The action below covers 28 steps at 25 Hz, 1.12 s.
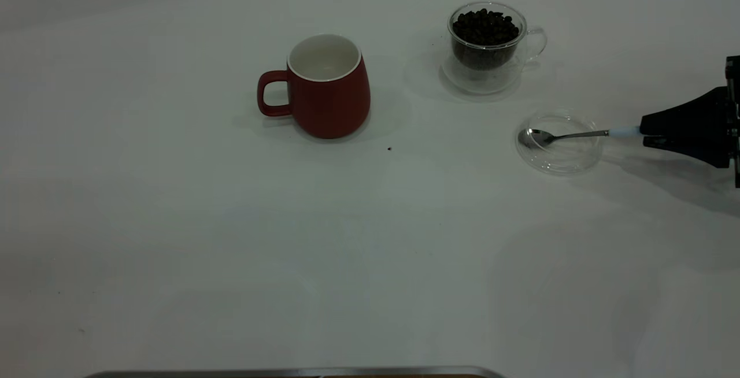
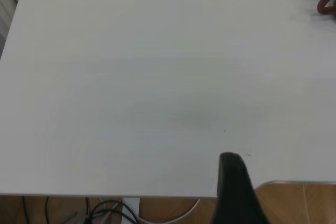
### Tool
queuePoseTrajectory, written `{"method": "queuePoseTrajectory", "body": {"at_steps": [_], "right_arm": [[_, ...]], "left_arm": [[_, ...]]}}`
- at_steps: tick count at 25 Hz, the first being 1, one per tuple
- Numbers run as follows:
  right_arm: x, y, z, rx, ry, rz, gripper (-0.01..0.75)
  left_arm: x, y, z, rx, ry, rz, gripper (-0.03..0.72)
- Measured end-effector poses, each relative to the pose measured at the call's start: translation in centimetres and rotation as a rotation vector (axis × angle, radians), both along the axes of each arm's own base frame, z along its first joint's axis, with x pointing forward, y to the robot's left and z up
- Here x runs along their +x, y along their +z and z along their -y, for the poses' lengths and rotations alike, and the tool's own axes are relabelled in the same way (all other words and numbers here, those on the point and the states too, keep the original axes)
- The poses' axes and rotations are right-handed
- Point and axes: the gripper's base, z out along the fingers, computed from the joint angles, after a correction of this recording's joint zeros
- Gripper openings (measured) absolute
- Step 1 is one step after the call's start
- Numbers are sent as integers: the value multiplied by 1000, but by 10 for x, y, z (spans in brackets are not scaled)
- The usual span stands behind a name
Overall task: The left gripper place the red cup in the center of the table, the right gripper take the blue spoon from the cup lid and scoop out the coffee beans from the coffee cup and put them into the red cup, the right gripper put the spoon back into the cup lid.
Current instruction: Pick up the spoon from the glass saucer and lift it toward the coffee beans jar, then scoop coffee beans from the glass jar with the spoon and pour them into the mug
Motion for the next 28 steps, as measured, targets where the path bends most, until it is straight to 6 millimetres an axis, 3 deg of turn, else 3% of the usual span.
{"method": "queuePoseTrajectory", "body": {"at_steps": [19,24,28], "right_arm": [[14,53,14,-132,28,52,116],[20,85,12,-115,33,137,116],[34,111,-10,-86,48,191,116]], "left_arm": [[0,0,0,0,0,0,535],[0,0,0,1,-1,0,535],[0,0,0,1,-1,0,535]]}}
